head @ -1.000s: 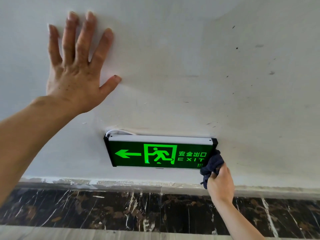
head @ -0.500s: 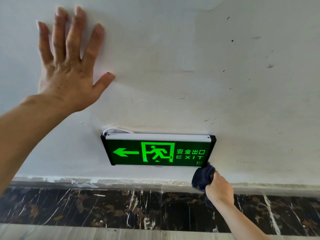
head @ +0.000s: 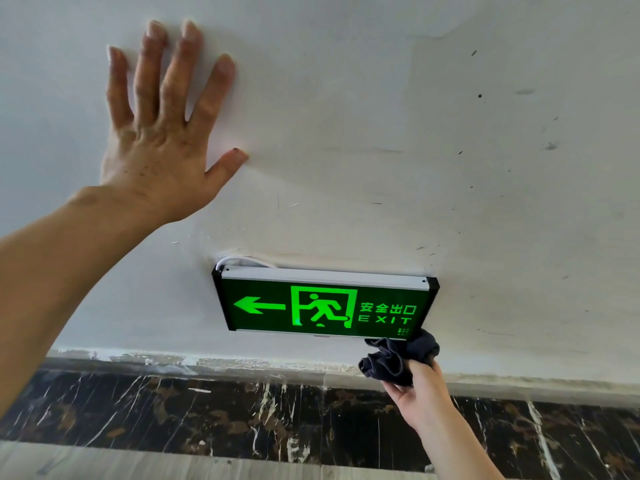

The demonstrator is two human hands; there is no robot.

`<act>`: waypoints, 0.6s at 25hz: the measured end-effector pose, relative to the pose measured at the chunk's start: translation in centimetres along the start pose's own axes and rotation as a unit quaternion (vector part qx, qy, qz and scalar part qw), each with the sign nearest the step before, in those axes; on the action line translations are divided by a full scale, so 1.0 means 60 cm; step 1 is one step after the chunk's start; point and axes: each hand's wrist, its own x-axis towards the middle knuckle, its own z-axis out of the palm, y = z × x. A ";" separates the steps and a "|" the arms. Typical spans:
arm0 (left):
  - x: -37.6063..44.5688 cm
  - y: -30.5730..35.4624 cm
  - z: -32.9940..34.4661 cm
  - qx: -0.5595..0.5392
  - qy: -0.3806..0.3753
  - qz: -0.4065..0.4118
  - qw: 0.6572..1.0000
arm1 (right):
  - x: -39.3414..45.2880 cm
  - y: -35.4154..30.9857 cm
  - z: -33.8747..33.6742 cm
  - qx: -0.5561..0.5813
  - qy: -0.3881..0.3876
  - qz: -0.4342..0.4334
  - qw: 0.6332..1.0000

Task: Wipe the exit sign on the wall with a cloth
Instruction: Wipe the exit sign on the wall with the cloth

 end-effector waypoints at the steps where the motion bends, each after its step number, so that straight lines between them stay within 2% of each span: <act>1: -0.001 0.001 0.000 0.002 -0.004 -0.002 1.000 | -0.004 0.009 0.008 0.012 -0.014 0.013 1.000; 6: 0.000 0.001 -0.004 0.020 -0.022 -0.004 1.000 | -0.014 0.058 0.052 0.023 -0.059 0.068 0.996; 15: 0.001 0.000 -0.003 0.051 -0.027 -0.012 0.998 | -0.039 0.186 0.163 -0.073 -0.115 0.121 0.983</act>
